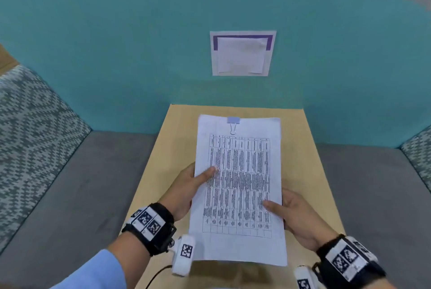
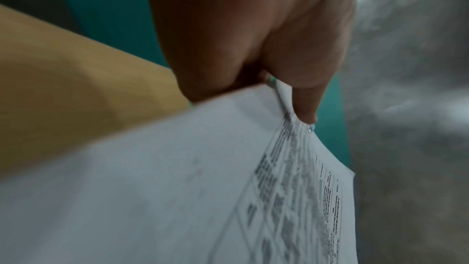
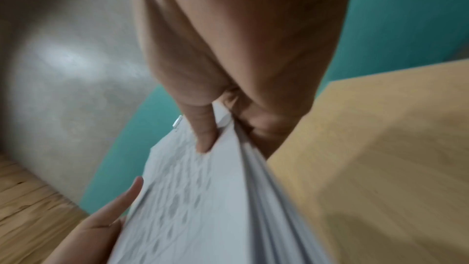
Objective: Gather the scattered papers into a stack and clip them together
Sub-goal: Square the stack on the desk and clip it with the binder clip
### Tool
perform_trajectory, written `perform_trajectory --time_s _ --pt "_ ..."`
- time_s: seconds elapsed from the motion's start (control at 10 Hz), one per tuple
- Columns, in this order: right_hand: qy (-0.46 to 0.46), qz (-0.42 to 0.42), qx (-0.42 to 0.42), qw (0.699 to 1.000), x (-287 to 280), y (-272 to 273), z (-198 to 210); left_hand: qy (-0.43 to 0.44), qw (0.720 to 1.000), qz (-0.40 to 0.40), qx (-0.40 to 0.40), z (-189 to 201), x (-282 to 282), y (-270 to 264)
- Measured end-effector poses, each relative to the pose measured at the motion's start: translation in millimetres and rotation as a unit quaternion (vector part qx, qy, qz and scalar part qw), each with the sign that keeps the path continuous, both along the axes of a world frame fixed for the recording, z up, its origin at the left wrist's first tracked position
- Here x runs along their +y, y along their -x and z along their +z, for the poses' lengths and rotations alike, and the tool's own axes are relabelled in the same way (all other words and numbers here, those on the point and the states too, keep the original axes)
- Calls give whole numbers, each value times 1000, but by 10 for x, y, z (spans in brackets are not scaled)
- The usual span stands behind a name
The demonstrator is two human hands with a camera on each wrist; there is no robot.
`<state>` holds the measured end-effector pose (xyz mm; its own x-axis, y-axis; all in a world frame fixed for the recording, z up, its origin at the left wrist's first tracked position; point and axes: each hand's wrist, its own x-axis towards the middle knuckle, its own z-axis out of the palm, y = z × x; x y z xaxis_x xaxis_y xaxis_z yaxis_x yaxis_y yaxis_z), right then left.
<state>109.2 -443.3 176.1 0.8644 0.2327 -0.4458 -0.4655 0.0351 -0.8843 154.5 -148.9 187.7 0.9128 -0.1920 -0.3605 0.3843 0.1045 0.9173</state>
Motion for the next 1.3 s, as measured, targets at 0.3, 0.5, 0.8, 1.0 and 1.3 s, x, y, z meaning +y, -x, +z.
perform_trajectory --time_s 0.3,0.5,0.8,1.0,1.3 --pt "20 -90 100 991 104 -353 -698 -85 984 -40 154 -992 32 153" --pt "107 -103 134 980 171 -464 -1238 -124 971 -39 201 -1605 27 -215" --pt "228 -81 87 966 329 -857 -1829 -190 959 -67 197 -2270 129 -782" --pt "281 -54 108 952 355 -1107 -1941 -229 949 -82 202 -2436 149 -1010" --pt "440 119 80 886 -99 -805 -1950 -486 852 -163 105 -2120 485 -367"
